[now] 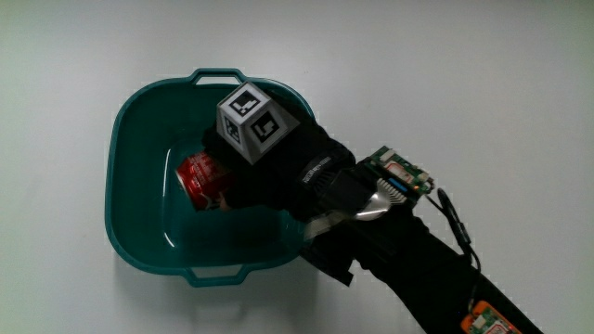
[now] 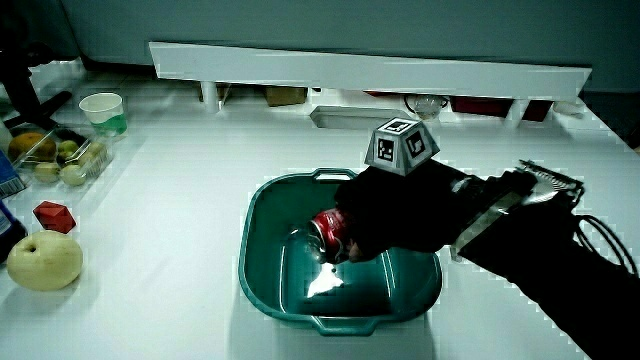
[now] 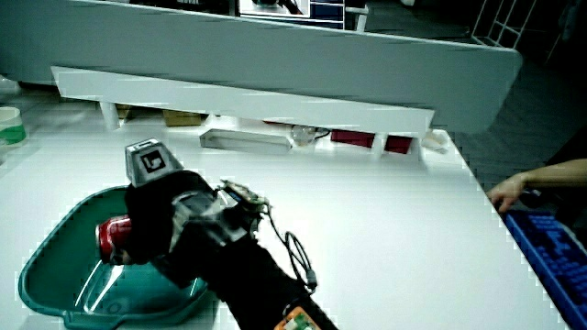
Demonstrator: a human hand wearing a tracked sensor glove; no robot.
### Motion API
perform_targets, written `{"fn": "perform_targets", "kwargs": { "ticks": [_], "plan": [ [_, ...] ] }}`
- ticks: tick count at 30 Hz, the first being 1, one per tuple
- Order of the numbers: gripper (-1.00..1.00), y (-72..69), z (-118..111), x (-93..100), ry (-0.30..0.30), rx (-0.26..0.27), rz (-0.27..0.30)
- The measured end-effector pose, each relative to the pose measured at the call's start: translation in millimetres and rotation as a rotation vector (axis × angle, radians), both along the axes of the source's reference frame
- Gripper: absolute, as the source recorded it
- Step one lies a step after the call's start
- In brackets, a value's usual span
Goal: Place cola into plate
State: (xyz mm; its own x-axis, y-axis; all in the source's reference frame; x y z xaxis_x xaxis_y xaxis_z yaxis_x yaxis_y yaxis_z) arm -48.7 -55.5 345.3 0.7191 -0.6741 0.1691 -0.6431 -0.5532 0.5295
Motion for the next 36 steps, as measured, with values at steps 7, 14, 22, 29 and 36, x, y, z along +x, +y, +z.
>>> {"fn": "perform_targets", "kwargs": {
  "ticks": [7,14,22,29,36],
  "plan": [
    [0.0,11.7,31,-19.8,0.046,-0.058,-0.033],
    [0.0,17.3,55,-26.0,0.07,-0.119,-0.045],
    [0.0,15.2,62,-25.0,0.103,-0.181,-0.031],
    [-0.11,13.9,65,-22.4,0.108,-0.213,-0.033],
    [-0.37,13.9,59,-19.4,0.083,-0.235,-0.034]
  ]
}}
